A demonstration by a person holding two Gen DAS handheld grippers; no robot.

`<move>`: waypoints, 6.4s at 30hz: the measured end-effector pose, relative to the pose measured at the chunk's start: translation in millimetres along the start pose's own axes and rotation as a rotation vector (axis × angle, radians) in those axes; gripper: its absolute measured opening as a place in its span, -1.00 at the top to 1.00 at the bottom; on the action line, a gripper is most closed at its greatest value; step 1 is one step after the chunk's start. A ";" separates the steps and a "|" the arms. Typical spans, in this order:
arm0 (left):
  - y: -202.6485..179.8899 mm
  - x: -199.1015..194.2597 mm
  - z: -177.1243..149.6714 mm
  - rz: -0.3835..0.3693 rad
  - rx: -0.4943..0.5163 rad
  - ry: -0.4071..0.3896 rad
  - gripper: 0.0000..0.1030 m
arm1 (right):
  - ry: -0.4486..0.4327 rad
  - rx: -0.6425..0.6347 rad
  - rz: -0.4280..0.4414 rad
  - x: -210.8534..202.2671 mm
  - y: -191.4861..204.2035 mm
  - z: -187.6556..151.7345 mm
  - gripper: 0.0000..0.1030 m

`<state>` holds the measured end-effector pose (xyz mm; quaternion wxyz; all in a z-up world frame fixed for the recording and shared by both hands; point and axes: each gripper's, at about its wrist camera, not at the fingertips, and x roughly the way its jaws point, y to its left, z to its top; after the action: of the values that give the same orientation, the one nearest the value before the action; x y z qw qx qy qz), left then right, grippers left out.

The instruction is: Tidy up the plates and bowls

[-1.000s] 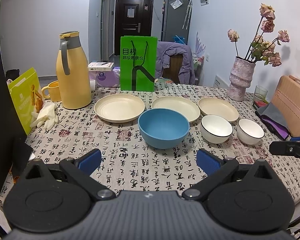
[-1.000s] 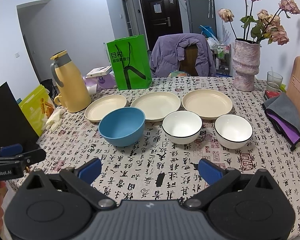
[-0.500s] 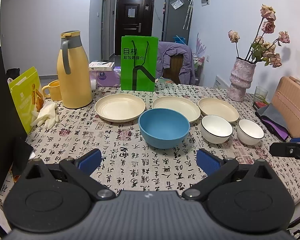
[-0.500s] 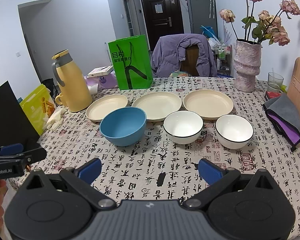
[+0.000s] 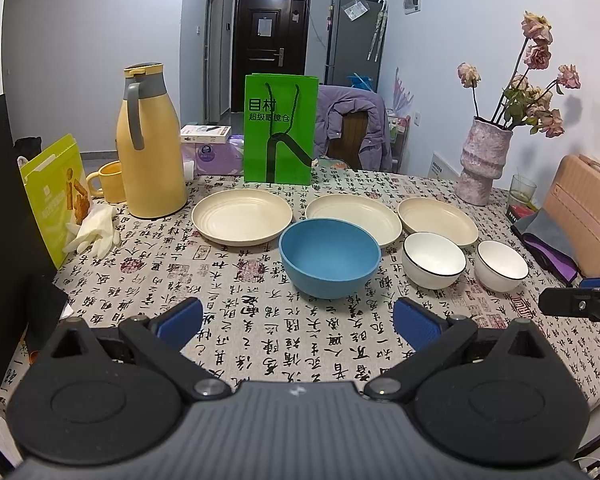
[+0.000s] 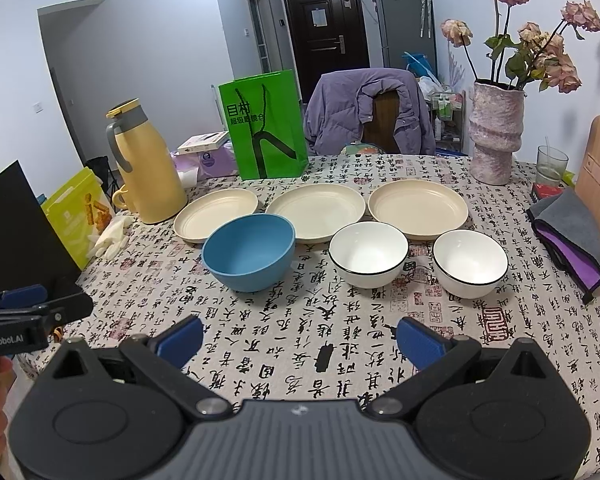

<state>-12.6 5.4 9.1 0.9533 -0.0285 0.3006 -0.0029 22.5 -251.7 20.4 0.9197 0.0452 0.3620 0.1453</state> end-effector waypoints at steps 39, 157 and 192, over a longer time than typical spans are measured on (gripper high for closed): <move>26.7 11.5 28.3 0.059 -0.049 -0.002 -1.00 | 0.010 0.019 0.057 28.4 6.8 31.3 -1.00; 192.8 339.1 55.1 0.140 -0.427 -0.026 -0.34 | 0.204 -0.227 0.055 447.9 92.0 193.8 -0.25; 183.9 365.9 49.3 0.103 -0.348 0.102 0.66 | 0.259 -0.414 0.067 473.2 111.8 179.3 0.83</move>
<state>313.3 183.3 -170.5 0.9164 -0.1772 0.3457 0.0962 447.2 0.9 -135.9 0.8500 -0.1510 0.4376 0.2513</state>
